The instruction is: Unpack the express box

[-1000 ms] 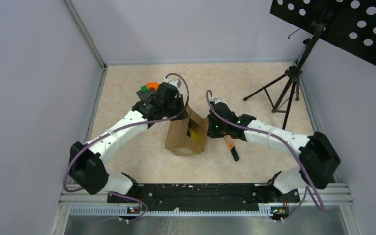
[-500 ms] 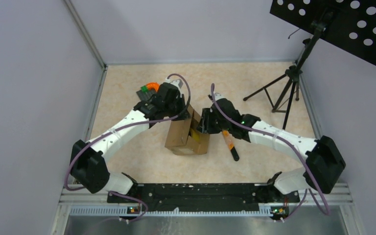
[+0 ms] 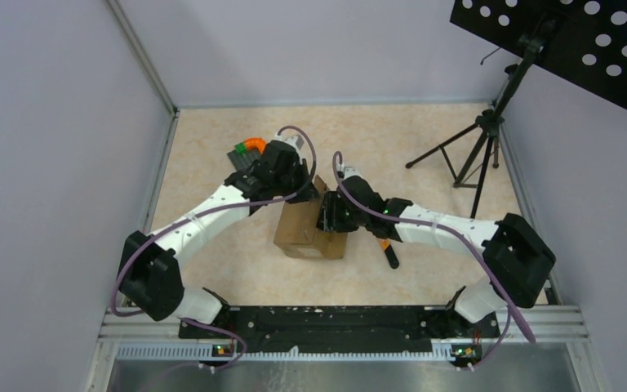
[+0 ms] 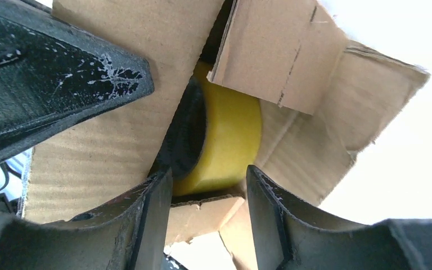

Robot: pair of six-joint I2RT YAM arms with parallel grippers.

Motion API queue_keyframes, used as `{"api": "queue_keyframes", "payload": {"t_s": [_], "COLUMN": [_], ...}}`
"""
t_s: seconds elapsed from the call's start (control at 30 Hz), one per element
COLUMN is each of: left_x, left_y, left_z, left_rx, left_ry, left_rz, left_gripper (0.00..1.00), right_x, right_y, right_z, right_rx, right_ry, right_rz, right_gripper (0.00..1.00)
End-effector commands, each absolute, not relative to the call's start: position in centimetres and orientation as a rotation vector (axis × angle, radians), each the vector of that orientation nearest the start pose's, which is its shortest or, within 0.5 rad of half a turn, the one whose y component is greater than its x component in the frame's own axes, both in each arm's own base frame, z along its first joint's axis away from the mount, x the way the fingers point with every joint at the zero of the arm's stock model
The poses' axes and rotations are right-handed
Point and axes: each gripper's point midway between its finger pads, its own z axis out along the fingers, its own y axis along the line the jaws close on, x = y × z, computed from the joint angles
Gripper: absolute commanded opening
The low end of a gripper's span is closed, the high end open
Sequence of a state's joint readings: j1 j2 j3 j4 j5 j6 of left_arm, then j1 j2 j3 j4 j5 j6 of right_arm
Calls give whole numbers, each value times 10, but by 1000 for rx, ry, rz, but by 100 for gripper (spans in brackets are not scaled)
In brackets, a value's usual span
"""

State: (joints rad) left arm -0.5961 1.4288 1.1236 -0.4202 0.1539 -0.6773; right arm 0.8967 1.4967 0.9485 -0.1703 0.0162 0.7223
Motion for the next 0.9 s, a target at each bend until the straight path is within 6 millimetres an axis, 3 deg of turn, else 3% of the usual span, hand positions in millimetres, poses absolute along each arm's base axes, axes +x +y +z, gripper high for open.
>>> {"api": "queue_keyframes", "payload": {"t_s": [0.0,0.2,0.37,0.57,0.87], "left_x": [303,303,301,297,291], "left_y": [-264,-265,-263,-260,-262], "left_z": [172,173,170,175,178], "left_rx": [-70,-83,-133,-124,-111], "left_ry": [2404,2400,2392,2364,2334], "left_rz": [-868,-917,-1028,-1062,-1153], "left_gripper": [0,0,0,0,0], "right_x": [244,251,244,243,247], "right_y": [344,348,362,364,366], "right_z": [111,99,94,87,96], "right_rx": [-169,-177,-134,-104,-20], "right_ry": [2366,2349,2296,2278,2202], "right_rz": [763,695,870,911,1042], "right_gripper": [50,52,52,53,56]}}
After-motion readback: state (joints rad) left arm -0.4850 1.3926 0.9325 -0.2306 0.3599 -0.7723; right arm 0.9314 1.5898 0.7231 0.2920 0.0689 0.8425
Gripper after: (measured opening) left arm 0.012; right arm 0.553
